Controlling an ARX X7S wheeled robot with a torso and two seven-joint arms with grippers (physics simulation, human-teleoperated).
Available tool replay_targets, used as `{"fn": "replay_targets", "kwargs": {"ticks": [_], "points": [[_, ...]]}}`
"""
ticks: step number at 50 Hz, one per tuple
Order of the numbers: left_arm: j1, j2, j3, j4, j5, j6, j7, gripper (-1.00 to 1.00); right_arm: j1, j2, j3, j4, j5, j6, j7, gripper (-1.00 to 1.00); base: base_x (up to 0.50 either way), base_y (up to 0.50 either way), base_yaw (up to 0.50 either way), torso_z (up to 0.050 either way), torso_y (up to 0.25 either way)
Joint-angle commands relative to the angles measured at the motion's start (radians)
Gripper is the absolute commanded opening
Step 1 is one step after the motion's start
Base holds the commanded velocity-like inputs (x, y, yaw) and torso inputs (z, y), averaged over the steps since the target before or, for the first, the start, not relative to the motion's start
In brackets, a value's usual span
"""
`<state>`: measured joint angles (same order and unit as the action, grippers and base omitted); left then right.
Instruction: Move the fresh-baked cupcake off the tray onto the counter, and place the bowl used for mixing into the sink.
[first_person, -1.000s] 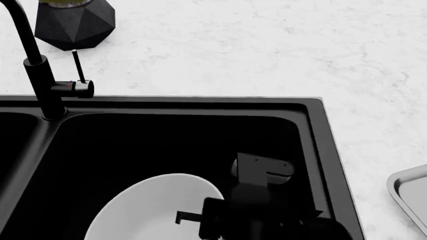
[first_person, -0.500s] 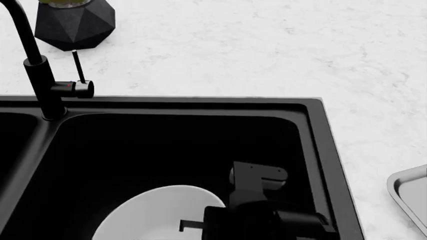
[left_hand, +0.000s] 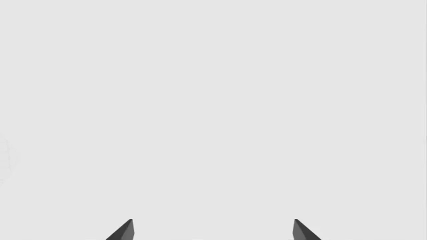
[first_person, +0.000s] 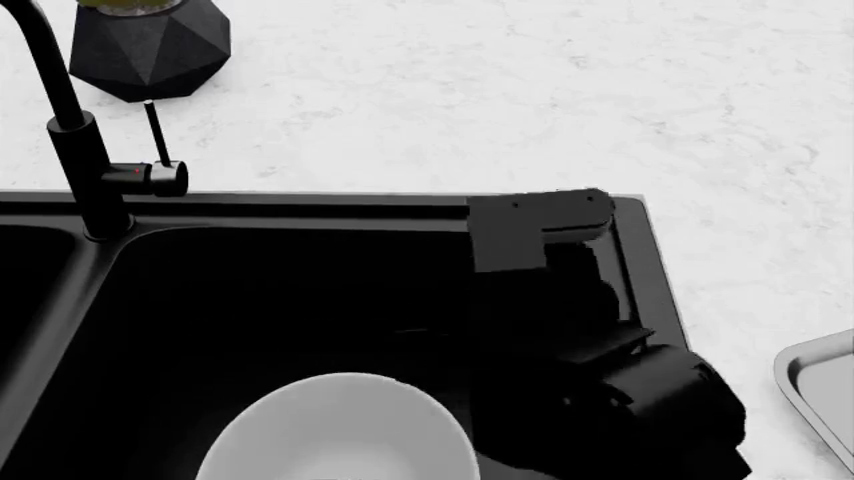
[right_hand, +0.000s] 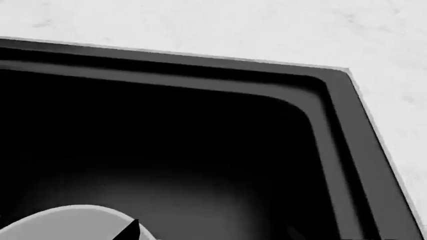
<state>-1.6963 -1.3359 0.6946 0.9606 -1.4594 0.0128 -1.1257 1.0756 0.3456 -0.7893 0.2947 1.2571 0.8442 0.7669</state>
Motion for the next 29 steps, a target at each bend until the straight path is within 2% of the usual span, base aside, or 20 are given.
{"fn": "replay_targets", "kwargs": {"ticks": [1, 10, 14, 16, 17, 20, 21, 29], "points": [[0.011, -0.005, -0.004, 0.002, 0.004, 0.004, 0.001, 1.0, 0.076, 0.123, 0.059, -0.458, 0.067, 0.088, 0.303, 1.0, 0.0, 0.0, 0.0, 0.0, 0.0], [0.013, -0.008, -0.008, 0.001, 0.006, 0.001, 0.002, 1.0, 0.036, 0.209, 0.079, -0.845, 0.111, 0.129, 0.589, 1.0, 0.0, 0.0, 0.0, 0.0, 0.0], [0.0, 0.003, -0.01, 0.001, -0.003, -0.017, -0.002, 1.0, 0.07, 0.213, 0.066, -1.016, 0.165, 0.191, 0.774, 1.0, 0.0, 0.0, 0.0, 0.0, 0.0], [-0.005, 0.006, -0.012, -0.002, -0.008, -0.021, -0.003, 1.0, 0.029, 0.184, 0.135, -1.064, 0.18, 0.262, 0.803, 1.0, 0.0, 0.0, 0.0, 0.0, 0.0], [-0.009, 0.006, -0.014, -0.002, -0.013, -0.025, -0.003, 1.0, -0.005, 0.149, 0.212, -1.092, 0.189, 0.335, 0.803, 1.0, 0.0, 0.0, 0.0, 0.0, 0.0], [-0.013, 0.011, -0.015, -0.004, -0.015, -0.031, -0.006, 1.0, -0.1, -0.055, 0.524, -1.173, 0.208, 0.706, 0.803, 1.0, 0.0, 0.0, 0.0, 0.0, 0.0], [-0.013, 0.009, -0.017, -0.003, -0.016, -0.028, -0.006, 1.0, -0.124, -0.081, 0.569, -1.186, 0.244, 0.72, 0.803, 1.0, 0.0, 0.0, 0.0, 0.0, 0.0], [-0.012, 0.006, -0.023, -0.001, -0.022, -0.026, -0.005, 1.0, -0.168, -0.056, 0.573, -1.259, 0.222, 0.725, 0.804, 1.0, 0.0, 0.0, 0.0, 0.0, 0.0]]}}
